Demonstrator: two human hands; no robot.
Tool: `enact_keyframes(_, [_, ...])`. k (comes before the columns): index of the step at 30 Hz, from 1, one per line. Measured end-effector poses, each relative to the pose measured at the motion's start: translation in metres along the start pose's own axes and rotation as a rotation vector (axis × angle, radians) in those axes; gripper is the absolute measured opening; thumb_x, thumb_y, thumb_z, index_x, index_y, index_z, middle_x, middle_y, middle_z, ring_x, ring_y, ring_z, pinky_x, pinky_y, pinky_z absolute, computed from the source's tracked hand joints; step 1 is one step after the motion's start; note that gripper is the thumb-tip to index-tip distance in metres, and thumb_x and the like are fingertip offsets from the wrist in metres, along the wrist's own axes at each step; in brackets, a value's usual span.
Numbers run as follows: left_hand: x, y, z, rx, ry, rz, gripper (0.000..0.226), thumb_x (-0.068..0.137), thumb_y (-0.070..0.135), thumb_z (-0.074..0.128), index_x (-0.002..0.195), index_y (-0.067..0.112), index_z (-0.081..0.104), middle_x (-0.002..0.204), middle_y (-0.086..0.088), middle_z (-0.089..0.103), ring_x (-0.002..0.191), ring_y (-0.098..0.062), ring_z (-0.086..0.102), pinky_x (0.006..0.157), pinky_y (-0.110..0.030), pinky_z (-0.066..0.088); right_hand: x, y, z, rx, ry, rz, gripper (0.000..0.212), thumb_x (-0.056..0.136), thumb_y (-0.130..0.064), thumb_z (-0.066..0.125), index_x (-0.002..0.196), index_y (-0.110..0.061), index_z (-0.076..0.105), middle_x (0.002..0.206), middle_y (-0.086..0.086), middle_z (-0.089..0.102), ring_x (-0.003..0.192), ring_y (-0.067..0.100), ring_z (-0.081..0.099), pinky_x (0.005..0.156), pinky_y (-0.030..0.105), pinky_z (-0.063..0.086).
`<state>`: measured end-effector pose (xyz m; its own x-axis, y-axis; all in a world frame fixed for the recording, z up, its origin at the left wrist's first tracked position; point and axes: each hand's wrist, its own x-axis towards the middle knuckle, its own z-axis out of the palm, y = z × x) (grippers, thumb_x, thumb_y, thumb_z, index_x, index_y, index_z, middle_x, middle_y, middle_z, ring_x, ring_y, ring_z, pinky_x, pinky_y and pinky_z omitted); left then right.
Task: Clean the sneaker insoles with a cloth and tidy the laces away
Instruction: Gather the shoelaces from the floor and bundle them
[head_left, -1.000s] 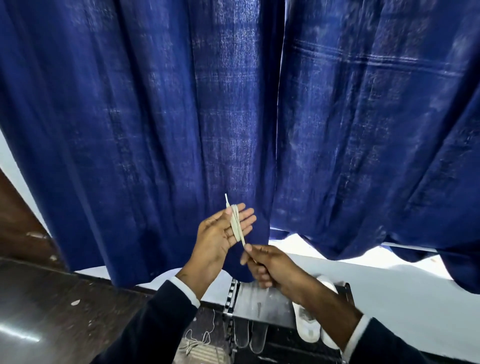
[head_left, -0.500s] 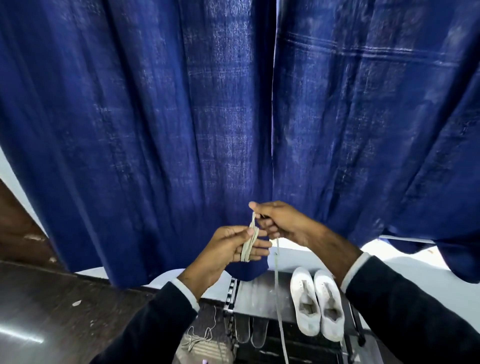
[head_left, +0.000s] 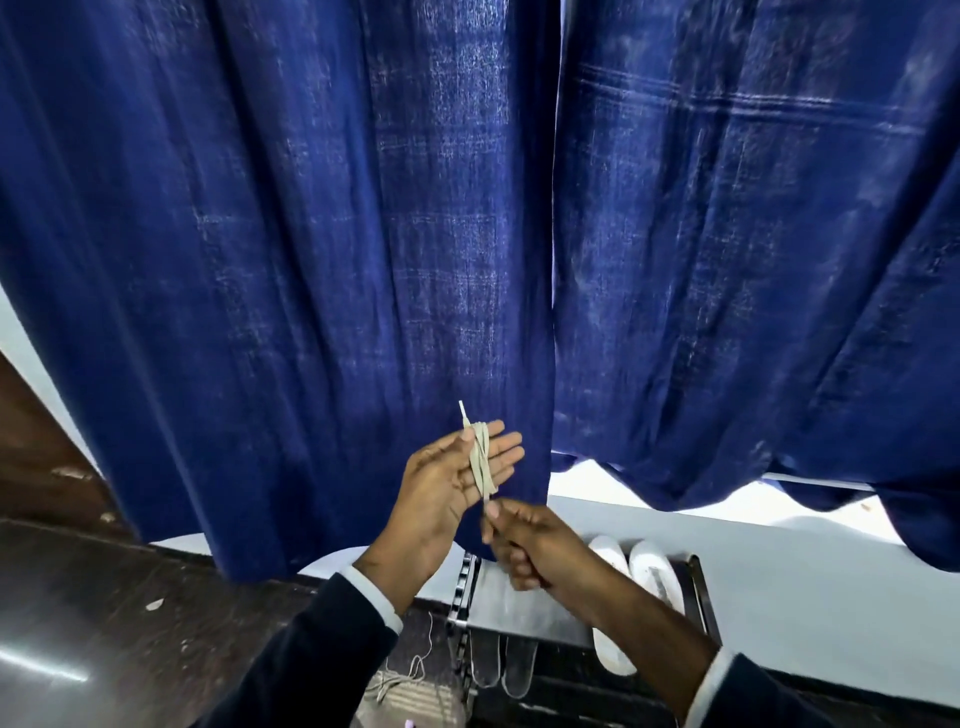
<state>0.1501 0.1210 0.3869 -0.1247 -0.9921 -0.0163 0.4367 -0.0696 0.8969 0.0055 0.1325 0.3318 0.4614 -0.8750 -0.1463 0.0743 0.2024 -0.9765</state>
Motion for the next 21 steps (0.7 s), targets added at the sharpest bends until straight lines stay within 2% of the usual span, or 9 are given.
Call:
enact_keyframes(3, [-0.002, -0.001, 0.003, -0.003, -0.01, 0.002, 0.035, 0.108, 0.018, 0.04, 0.125, -0.003, 0.063, 0.118, -0.022, 0.072, 0.112, -0.033, 0.07, 0.098, -0.039, 0.057, 0.002, 0.018, -0.007, -0.029, -0.046, 0.028, 0.033, 0.106, -0.037, 0.047, 0.082, -0.017, 0.059, 0.057, -0.003, 0.032, 0.048, 0.008, 0.028, 0.047, 0.019, 0.028])
enact_keyframes(6, [-0.004, 0.0, 0.003, 0.023, 0.021, 0.014, 0.037, 0.108, 0.021, 0.042, 0.122, -0.003, 0.065, 0.114, -0.022, 0.074, 0.107, -0.034, 0.072, 0.093, -0.039, 0.059, 0.004, 0.031, -0.019, -0.117, -0.027, -0.007, 0.03, 0.102, -0.038, 0.05, 0.084, -0.017, 0.063, 0.059, -0.001, 0.044, 0.051, 0.01, 0.04, 0.054, 0.021, 0.036])
enact_keyframes(10, [-0.004, 0.003, -0.001, 0.071, 0.062, 0.063, 0.037, 0.107, 0.023, 0.043, 0.119, -0.003, 0.067, 0.11, -0.023, 0.074, 0.102, -0.035, 0.074, 0.091, -0.04, 0.06, 0.002, 0.038, -0.028, -0.387, -0.038, -0.013, 0.027, 0.108, -0.021, 0.046, 0.087, -0.016, 0.061, 0.077, 0.0, 0.065, 0.068, 0.005, 0.059, 0.068, 0.02, 0.043])
enact_keyframes(15, [-0.005, 0.01, -0.005, 0.137, 0.12, 0.174, 0.034, 0.107, 0.023, 0.046, 0.116, -0.001, 0.069, 0.105, -0.019, 0.076, 0.1, -0.034, 0.074, 0.092, -0.039, 0.06, 0.0, 0.044, -0.04, -0.567, -0.094, 0.088, 0.022, 0.105, -0.011, 0.047, 0.096, -0.014, 0.067, 0.094, 0.001, 0.07, 0.087, 0.009, 0.065, 0.08, 0.02, 0.045])
enact_keyframes(17, [-0.005, 0.013, -0.006, 0.152, 0.148, 0.202, 0.033, 0.106, 0.023, 0.048, 0.114, -0.001, 0.069, 0.104, -0.019, 0.077, 0.099, -0.033, 0.075, 0.092, -0.039, 0.06, 0.004, 0.056, -0.048, -0.765, -0.156, 0.194, 0.025, 0.1, -0.001, 0.048, 0.106, -0.005, 0.072, 0.102, -0.005, 0.067, 0.095, 0.007, 0.061, 0.084, 0.014, 0.041])
enact_keyframes(18, [-0.004, 0.014, -0.007, 0.16, 0.159, 0.207, 0.033, 0.106, 0.022, 0.048, 0.113, -0.002, 0.07, 0.103, -0.019, 0.077, 0.099, -0.032, 0.075, 0.091, -0.039, 0.06, 0.007, 0.058, -0.051, -0.868, -0.144, 0.218, 0.03, 0.098, 0.003, 0.047, 0.113, -0.006, 0.072, 0.11, -0.005, 0.066, 0.104, 0.008, 0.06, 0.088, 0.013, 0.039])
enact_keyframes(19, [-0.003, 0.015, -0.007, 0.166, 0.165, 0.204, 0.033, 0.106, 0.022, 0.048, 0.112, -0.001, 0.07, 0.103, -0.019, 0.077, 0.099, -0.032, 0.075, 0.092, -0.039, 0.059, 0.01, 0.058, -0.052, -0.879, -0.125, 0.226, 0.036, 0.096, 0.006, 0.046, 0.118, -0.009, 0.071, 0.12, -0.003, 0.067, 0.113, 0.01, 0.059, 0.095, 0.015, 0.041])
enact_keyframes(21, [-0.002, 0.016, -0.007, 0.182, 0.157, 0.181, 0.032, 0.107, 0.021, 0.048, 0.112, -0.001, 0.07, 0.104, -0.019, 0.077, 0.1, -0.032, 0.075, 0.094, -0.041, 0.058, 0.013, 0.045, -0.045, -0.605, -0.078, 0.131, 0.043, 0.088, 0.005, 0.048, 0.123, -0.013, 0.066, 0.131, 0.005, 0.066, 0.125, 0.016, 0.058, 0.105, 0.028, 0.046])
